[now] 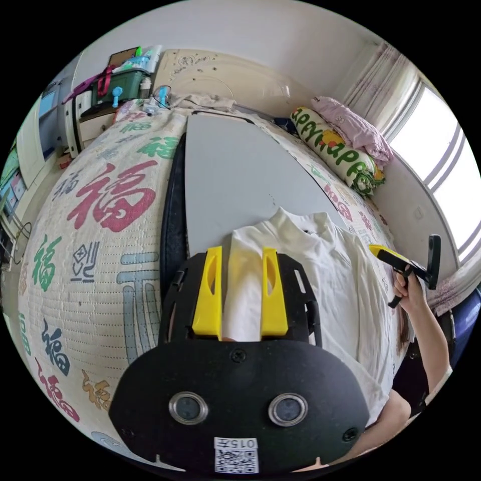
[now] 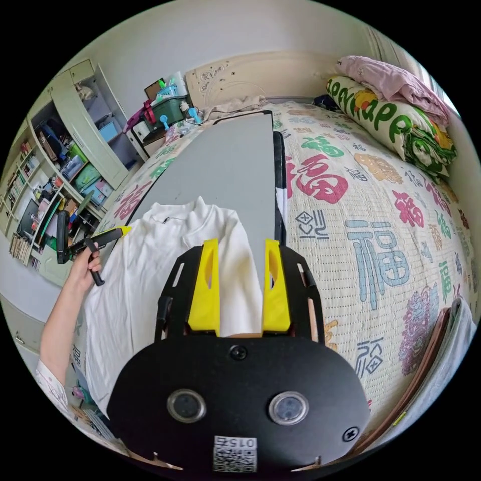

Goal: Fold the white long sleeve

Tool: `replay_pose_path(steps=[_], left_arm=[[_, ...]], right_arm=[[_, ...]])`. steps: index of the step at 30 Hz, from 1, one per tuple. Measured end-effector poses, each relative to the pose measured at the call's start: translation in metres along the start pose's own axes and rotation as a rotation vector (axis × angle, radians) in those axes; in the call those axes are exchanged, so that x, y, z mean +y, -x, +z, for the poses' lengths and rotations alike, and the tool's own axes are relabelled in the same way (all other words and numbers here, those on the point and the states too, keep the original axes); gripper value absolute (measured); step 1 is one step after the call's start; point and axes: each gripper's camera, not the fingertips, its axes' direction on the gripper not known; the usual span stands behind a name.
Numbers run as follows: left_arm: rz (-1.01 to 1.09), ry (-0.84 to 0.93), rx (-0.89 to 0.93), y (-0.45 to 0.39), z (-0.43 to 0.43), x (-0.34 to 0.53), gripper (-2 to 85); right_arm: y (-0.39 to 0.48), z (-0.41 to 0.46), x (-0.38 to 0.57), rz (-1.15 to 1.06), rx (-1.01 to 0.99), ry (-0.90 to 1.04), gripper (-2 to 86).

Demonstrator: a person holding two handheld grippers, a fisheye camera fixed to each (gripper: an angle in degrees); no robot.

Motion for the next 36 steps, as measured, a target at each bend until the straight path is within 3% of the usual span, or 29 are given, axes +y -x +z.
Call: replay_pose_path(steps=[7,10,15,20,26,30,32,36], left_arm=[[0.050,0.070,-0.023,-0.015,0.018,0.010,2.5],[0.108,-0.048,-0.030,-0.026,-0.013,0.038,0.9],[0.286,-0.264,0.108,-0.045,-0.120,0.138,0.3],[0.451,-0.284,0.248,-0.046,-0.224,0.335,0.3],[0.493,-0.123,0.349,-0.036,-0.209,0.581,0.5],[0.433,-0.085,0.261,-0.031,-0.194,0.645,0.4],[0.436,-0.135,0.206,-0.028,-0.208,0.657,0.3],[0.463,-0.273,0.277,-0.021,-0.256,0.653,0.3]], right_arm=[[-0.007,0.046,-0.035,-0.088,0.090,0.162,6.6],[-0.017,0.022,-0.031,-0.098,0.077,0.111,3.8],[-0.047,-0.082,0.011,-0.133,-0.102,-0.072,2.6],[-0.066,-0.208,0.147,-0.367,-0.168,-0.108,1.9],[-0.119,-0.250,0.342,-0.381,-0.276,0.040,1.7],[-0.141,-0.240,0.407,-0.397,-0.241,0.139,1.3],[-0.154,-0.241,0.422,-0.390,-0.165,0.156,0.3],[-0.170,-0.270,0.432,-0.398,-0.165,0.078,-0.8]])
